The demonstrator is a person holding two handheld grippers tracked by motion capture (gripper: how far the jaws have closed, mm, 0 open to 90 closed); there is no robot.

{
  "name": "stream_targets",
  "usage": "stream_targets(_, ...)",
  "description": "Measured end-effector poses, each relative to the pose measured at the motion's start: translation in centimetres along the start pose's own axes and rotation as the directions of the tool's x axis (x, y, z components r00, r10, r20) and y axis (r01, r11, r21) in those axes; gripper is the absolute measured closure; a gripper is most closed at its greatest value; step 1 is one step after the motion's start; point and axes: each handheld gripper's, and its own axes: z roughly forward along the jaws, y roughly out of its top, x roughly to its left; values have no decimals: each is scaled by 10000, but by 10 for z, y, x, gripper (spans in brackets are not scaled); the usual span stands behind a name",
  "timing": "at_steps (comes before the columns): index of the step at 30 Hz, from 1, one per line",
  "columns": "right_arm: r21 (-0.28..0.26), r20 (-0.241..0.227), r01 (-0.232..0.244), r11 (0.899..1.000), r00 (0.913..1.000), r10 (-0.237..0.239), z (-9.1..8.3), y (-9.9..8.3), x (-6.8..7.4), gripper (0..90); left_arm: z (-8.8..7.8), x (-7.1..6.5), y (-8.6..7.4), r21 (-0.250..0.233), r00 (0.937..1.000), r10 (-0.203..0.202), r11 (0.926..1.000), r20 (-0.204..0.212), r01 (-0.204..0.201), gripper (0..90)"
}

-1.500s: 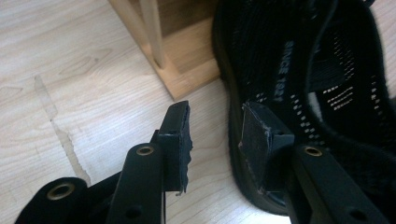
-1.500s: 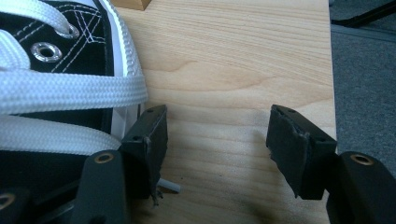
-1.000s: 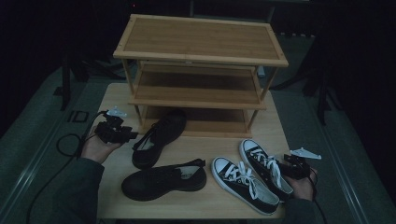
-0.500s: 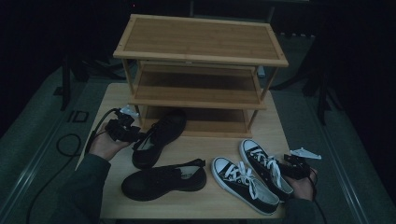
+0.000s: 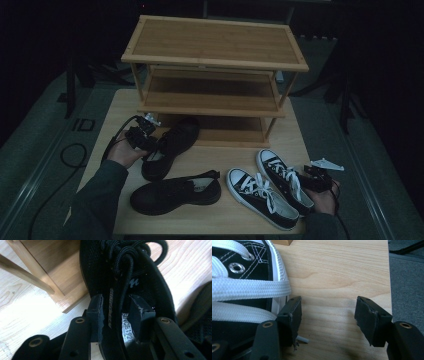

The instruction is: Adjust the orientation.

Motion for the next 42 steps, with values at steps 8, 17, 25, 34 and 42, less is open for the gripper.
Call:
stream_targets(8, -3, -2, 2, 10000, 10000, -2, 0, 0, 0, 380, 11, 0, 3, 313, 9992, -48, 9995, -387, 60, 759)
stream_targets(17, -3, -3, 0, 10000, 10000, 0, 0, 0, 0, 380, 8, 3, -1, 21, 9983, -188, 9998, -556, 190, 875)
stream_targets(25, -3, -4, -4, 10000, 10000, 4, 0, 0, 0, 380, 2, 12, -11, -14, 9966, -451, 9990, -691, 451, 878)
stream_targets(34, -2, -2, 1, 10000, 10000, -1, 0, 0, 0, 380, -7, 25, -26, 58, 9963, -444, 9990, -732, 450, 877)
stream_targets(42, -3, 7, -11, 10000, 10000, 11, 0, 0, 0, 380, -16, 35, -41, 108, 9968, -483, 9987, -642, 491, 877)
